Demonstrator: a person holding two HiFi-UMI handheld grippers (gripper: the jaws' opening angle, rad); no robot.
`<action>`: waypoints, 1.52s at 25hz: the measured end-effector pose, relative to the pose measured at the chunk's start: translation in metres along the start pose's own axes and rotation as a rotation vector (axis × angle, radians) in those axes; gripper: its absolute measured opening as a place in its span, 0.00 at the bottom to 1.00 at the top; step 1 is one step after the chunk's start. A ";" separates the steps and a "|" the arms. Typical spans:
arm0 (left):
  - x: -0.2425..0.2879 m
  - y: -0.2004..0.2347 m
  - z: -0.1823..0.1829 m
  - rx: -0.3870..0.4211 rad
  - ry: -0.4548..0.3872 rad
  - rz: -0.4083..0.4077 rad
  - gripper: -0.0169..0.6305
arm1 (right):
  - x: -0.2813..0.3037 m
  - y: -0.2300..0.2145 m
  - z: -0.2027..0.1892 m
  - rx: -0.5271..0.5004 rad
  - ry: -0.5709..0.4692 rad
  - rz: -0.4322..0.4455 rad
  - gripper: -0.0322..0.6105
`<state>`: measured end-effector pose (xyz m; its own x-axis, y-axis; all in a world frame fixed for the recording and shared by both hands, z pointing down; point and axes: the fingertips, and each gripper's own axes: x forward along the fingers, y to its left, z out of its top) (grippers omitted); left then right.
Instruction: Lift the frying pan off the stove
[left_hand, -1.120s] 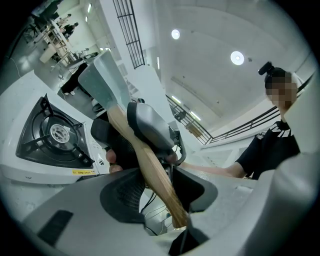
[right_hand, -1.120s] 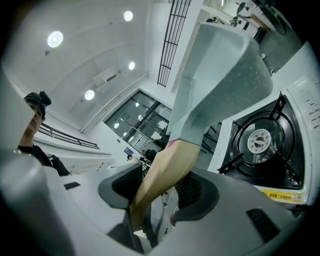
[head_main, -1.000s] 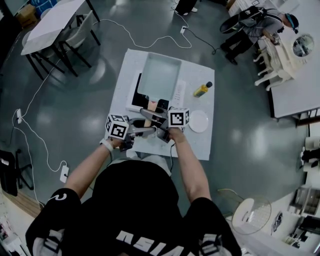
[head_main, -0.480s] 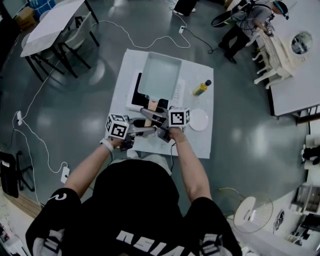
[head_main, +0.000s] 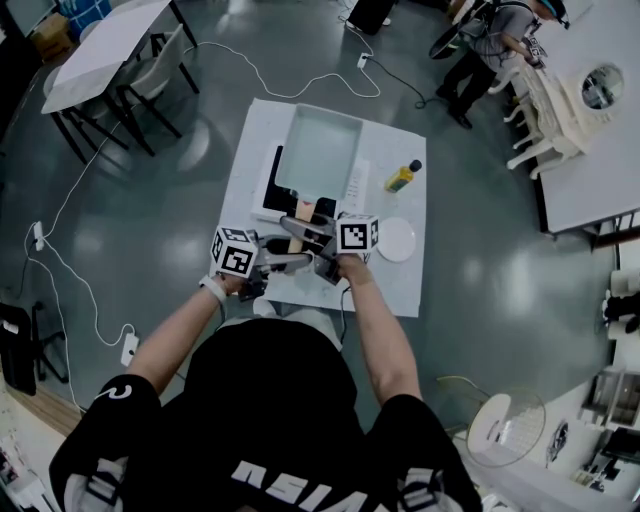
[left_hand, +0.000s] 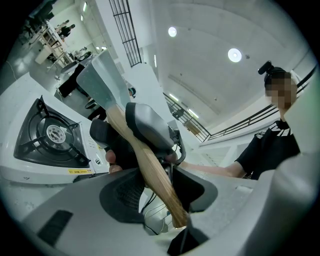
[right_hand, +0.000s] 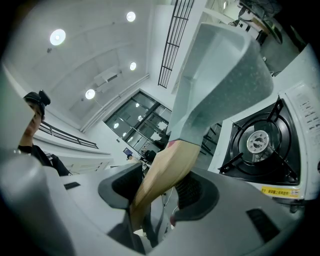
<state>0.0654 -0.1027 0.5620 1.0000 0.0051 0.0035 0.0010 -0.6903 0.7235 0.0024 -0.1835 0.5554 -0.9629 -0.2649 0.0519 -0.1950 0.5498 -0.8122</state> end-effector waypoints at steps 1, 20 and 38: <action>0.000 0.000 0.000 0.000 0.000 0.000 0.29 | 0.000 0.000 0.001 -0.006 0.000 0.002 0.35; -0.007 0.003 0.001 -0.005 -0.017 0.023 0.29 | 0.010 -0.002 -0.003 0.005 0.033 0.018 0.35; -0.041 -0.001 0.002 -0.010 -0.110 0.098 0.29 | 0.049 0.013 -0.017 -0.015 0.135 0.081 0.35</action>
<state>0.0241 -0.1038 0.5603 0.9900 -0.1413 -0.0010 -0.0958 -0.6764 0.7303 -0.0506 -0.1755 0.5575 -0.9918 -0.1103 0.0649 -0.1171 0.5773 -0.8081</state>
